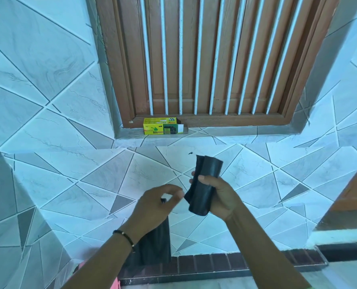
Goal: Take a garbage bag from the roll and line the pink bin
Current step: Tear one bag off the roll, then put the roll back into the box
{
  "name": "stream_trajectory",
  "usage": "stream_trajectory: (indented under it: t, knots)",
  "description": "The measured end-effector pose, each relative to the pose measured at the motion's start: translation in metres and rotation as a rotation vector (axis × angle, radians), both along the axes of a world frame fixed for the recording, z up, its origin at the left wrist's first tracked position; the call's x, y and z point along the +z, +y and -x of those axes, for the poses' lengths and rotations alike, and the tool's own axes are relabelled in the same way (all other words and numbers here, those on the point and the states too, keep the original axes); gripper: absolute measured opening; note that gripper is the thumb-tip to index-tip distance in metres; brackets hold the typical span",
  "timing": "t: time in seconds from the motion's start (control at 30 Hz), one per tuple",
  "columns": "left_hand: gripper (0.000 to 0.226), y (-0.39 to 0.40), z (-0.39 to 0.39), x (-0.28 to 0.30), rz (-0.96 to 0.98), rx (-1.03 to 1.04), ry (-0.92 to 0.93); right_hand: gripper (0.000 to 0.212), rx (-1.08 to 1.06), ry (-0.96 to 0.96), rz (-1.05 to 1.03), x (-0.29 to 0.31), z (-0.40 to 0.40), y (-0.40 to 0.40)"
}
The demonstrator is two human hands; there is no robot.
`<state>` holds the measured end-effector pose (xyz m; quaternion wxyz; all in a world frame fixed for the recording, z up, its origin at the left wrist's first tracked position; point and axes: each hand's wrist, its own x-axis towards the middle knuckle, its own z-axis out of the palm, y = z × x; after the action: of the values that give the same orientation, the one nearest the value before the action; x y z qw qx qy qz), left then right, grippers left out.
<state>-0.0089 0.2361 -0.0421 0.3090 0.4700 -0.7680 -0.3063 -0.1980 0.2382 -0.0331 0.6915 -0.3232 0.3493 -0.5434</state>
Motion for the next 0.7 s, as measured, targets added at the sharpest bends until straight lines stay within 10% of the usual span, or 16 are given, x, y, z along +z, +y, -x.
stream_trajectory:
  t: [0.43,0.7]
  knots:
    - [0.036,-0.002,0.012,-0.016,-0.066,-0.021,0.265,0.072,-0.048,-0.102,0.014,-0.027,-0.001,0.008]
    - [0.033,-0.015,0.009,-0.010,-0.048,-0.004,0.212,0.026,-0.022,0.162,0.108,-0.010,0.033,0.010]
